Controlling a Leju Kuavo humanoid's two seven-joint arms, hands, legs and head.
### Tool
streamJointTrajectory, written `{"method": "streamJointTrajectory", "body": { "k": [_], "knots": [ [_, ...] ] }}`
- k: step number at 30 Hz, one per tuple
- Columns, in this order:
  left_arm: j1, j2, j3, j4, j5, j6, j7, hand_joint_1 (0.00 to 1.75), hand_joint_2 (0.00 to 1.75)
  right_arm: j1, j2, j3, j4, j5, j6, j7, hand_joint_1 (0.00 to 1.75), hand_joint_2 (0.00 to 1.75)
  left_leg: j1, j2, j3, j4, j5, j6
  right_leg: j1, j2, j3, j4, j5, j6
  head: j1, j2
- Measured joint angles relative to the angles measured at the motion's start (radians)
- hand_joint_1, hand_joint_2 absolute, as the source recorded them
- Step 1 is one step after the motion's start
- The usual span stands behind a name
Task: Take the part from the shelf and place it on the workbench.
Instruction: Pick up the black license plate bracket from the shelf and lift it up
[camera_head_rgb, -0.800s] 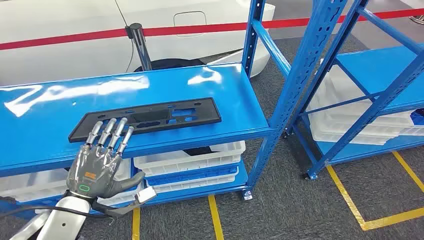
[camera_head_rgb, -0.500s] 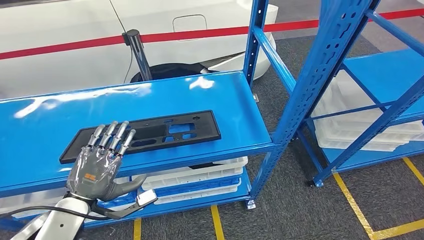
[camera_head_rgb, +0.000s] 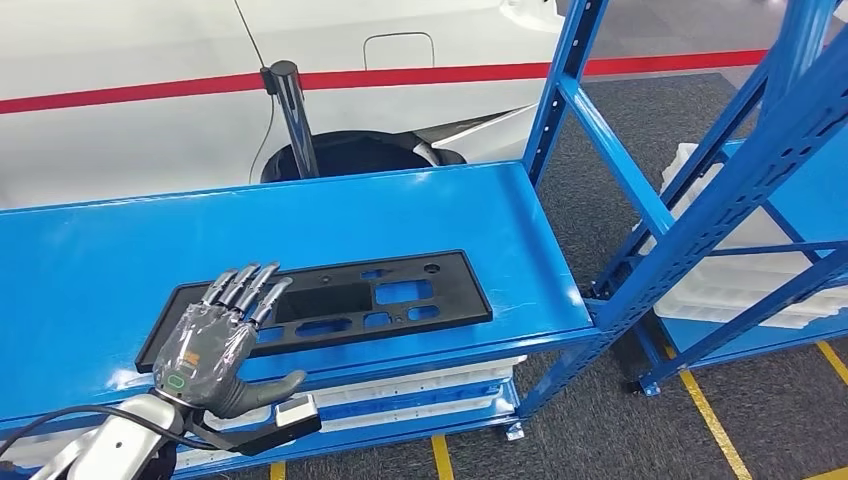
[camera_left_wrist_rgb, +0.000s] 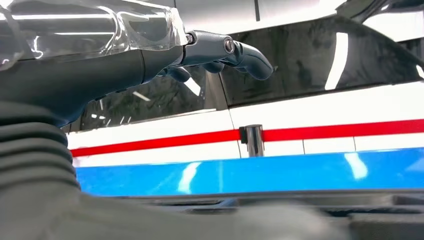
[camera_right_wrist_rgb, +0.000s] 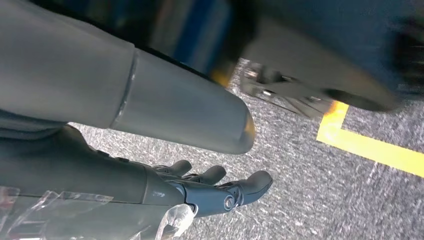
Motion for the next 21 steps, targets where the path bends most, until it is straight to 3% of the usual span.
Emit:
{"method": "streamJointTrajectory", "body": {
  "k": [1, 3, 4, 6, 9, 11, 13, 14, 15, 16, 19, 21],
  "knots": [
    [0.001, 0.0, 0.0, 0.0, 0.003, -0.001, 0.0, 0.0, 1.75, 0.001, 0.0, 0.0, 0.0, 0.0, 0.0, 0.0, 0.0, 0.0, -0.004, -0.002, 0.008, 0.0, -0.005, 0.001, 0.003, 0.0, -0.002, -0.038, 0.044, -0.008, 0.0, 0.0],
    [0.001, 0.0, -0.001, 0.002, 0.005, -0.004, 0.0, 0.0, 1.75, 0.002, -0.001, 0.001, 0.0, 0.0, 0.0, -0.001, 0.0, 0.0, -0.01, -0.005, 0.025, -0.002, -0.014, 0.0, 0.014, 0.0, 0.032, -0.173, 0.14, -0.034, -0.001, 0.0],
    [0.001, 0.0, -0.001, 0.003, 0.006, -0.007, 0.0, 0.0, 1.75, 0.001, -0.002, 0.001, 0.001, 0.0, 0.0, -0.001, 0.0, 0.0, -0.012, -0.005, 0.03, -0.002, -0.018, -0.003, 0.019, -0.002, 0.049, -0.227, 0.169, -0.044, -0.001, 0.0],
    [0.003, 0.0, -0.005, 0.007, 0.005, -0.01, 0.0, 0.0, 1.75, -0.002, -0.004, 0.001, 0.001, 0.001, 0.0, -0.001, 0.0, 0.0, -0.011, -0.004, 0.034, -0.006, -0.023, -0.011, 0.028, -0.004, 0.061, -0.271, 0.182, -0.056, -0.001, 0.0],
    [0.005, 0.0, -0.012, 0.013, -0.002, -0.015, 0.0, 0.0, 1.75, -0.006, -0.002, 0.004, 0.001, 0.003, 0.001, -0.001, 0.0, 0.0, -0.009, -0.003, 0.033, 0.001, -0.033, -0.027, 0.021, -0.005, 0.075, -0.295, 0.195, -0.057, 0.0, 0.0],
    [0.005, 0.0, -0.015, 0.017, -0.009, -0.019, 0.0, 0.0, 1.75, -0.005, -0.001, 0.006, 0.001, 0.003, 0.001, -0.002, 0.0, 0.0, -0.006, -0.002, 0.001, 0.073, -0.076, -0.04, 0.012, -0.008, 0.085, -0.309, 0.203, -0.057, -0.002, 0.0],
    [0.008, 0.0, -0.017, 0.022, -0.013, -0.023, -0.001, 0.0, 1.75, -0.005, -0.001, 0.006, 0.001, 0.003, 0.001, -0.002, 0.0, 0.0, 0.001, -0.002, -0.061, 0.202, -0.134, -0.053, 0.01, -0.008, 0.086, -0.311, 0.203, -0.058, -0.005, 0.0],
    [0.011, 0.0, -0.017, 0.025, -0.015, -0.025, -0.001, 0.0, 1.75, -0.005, 0.0, 0.007, 0.001, 0.003, 0.001, -0.002, 0.0, 0.0, 0.006, -0.002, -0.085, 0.249, -0.147, -0.059, 0.01, -0.007, 0.086, -0.311, 0.202, -0.057, -0.005, 0.0],
    [0.013, 0.0, -0.018, 0.028, -0.015, -0.025, -0.001, 0.0, 1.75, -0.005, 0.0, 0.007, 0.001, 0.003, 0.001, -0.002, 0.0, 0.0, 0.009, -0.002, -0.092, 0.26, -0.142, -0.063, 0.008, -0.006, 0.087, -0.31, 0.2, -0.056, -0.005, 0.0],
    [0.014, 0.0, -0.019, 0.031, -0.016, -0.026, -0.001, 0.0, 1.75, -0.005, 0.0, 0.008, 0.001, 0.003, 0.001, -0.002, 0.0, 0.0, 0.012, -0.002, -0.077, 0.227, -0.118, -0.067, 0.006, -0.005, 0.09, -0.31, 0.198, -0.053, -0.005, 0.0],
    [0.015, 0.0, -0.019, 0.037, -0.017, -0.027, -0.001, 0.0, 1.75, -0.005, 0.0, 0.013, 0.001, 0.003, 0.001, -0.001, 0.0, 0.0, 0.015, -0.002, 0.024, 0.024, -0.033, -0.069, 0.004, -0.002, 0.098, -0.306, 0.186, -0.038, -0.005, 0.0],
    [0.018, 0.0, -0.019, 0.042, -0.016, -0.027, 0.0, 0.0, 1.75, -0.005, -0.001, 0.016, 0.001, 0.003, 0.001, -0.001, 0.0, 0.0, 0.013, -0.003, 0.05, -0.026, -0.023, -0.057, 0.007, -0.001, 0.098, -0.305, 0.181, -0.029, -0.005, 0.0]
  ]
}}
